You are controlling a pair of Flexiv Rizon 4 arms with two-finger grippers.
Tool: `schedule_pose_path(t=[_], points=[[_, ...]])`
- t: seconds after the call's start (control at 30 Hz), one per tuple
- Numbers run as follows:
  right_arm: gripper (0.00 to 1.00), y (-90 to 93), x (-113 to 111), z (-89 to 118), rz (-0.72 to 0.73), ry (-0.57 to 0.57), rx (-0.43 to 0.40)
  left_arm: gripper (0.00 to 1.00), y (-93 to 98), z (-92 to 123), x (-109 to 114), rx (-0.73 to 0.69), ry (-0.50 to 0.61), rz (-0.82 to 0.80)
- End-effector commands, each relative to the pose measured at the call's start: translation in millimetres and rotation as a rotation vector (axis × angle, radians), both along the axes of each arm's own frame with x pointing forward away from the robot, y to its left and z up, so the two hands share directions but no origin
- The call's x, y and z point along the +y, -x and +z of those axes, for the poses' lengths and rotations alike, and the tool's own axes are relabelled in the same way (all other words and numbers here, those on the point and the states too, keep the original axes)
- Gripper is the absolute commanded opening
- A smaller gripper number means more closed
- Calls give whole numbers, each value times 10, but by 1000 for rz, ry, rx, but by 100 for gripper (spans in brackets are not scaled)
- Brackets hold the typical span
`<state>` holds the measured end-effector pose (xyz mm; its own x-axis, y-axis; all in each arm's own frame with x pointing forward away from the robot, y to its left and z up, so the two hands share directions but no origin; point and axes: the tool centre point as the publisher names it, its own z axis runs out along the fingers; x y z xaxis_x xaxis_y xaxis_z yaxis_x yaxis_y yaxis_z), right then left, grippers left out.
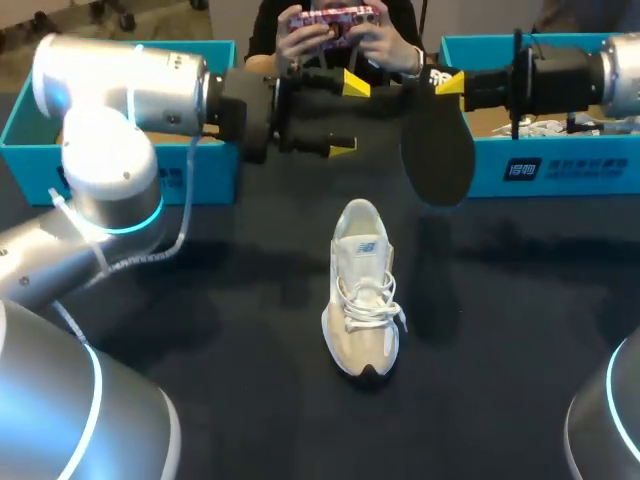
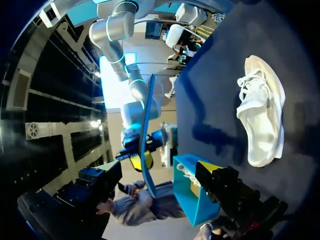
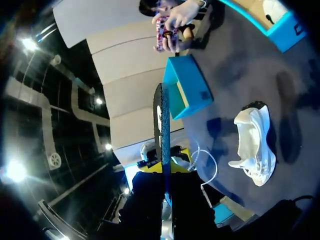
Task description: Take the shoe out of the shoebox, open the shoe tongue, remove and reinsert the insole, then place the shoe into the shoebox
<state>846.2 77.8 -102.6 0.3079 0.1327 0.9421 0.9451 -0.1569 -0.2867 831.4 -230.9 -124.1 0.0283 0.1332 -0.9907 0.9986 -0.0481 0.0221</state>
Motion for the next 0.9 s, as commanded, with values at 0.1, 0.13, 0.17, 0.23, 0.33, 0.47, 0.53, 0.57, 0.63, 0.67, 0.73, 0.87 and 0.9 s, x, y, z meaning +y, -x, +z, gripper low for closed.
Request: schedule_pose_path(t=[0.1,0.13,0.17,0.23,0.33,0.47,0.53,0.57,0.63,0.67,0.73,0.87,0.9], points=[[0,-190,153,-60,46,-12,10,100,66,-36,-108,6,116,22],[0,-202,171,-63,47,-12,10,100,71,-29,-118,7,116,20],[0,-211,186,-70,50,-11,11,100,74,-26,-128,1,124,22],[0,-223,210,-91,51,-9,13,100,77,-17,-144,3,129,19],[0,-248,288,-114,61,-17,16,93,81,0,-183,-1,142,18],[0,-266,375,-147,64,-29,13,79,74,24,-252,-7,165,19],[0,-268,406,-153,68,-34,13,70,78,35,-281,-9,171,14],[0,-267,414,-156,69,-35,14,66,80,37,-298,-9,171,9],[0,-265,435,-162,69,-37,14,64,83,38,-327,-10,174,8],[0,-264,437,-168,69,-37,14,58,85,36,-342,-9,176,5],[0,-258,449,-174,66,-39,12,50,88,26,-366,-8,177,0],[0,-236,475,-175,61,-42,9,30,77,3,-408,-2,176,-5],[0,-226,481,-175,59,-39,8,22,78,1,-416,-1,178,-7]])
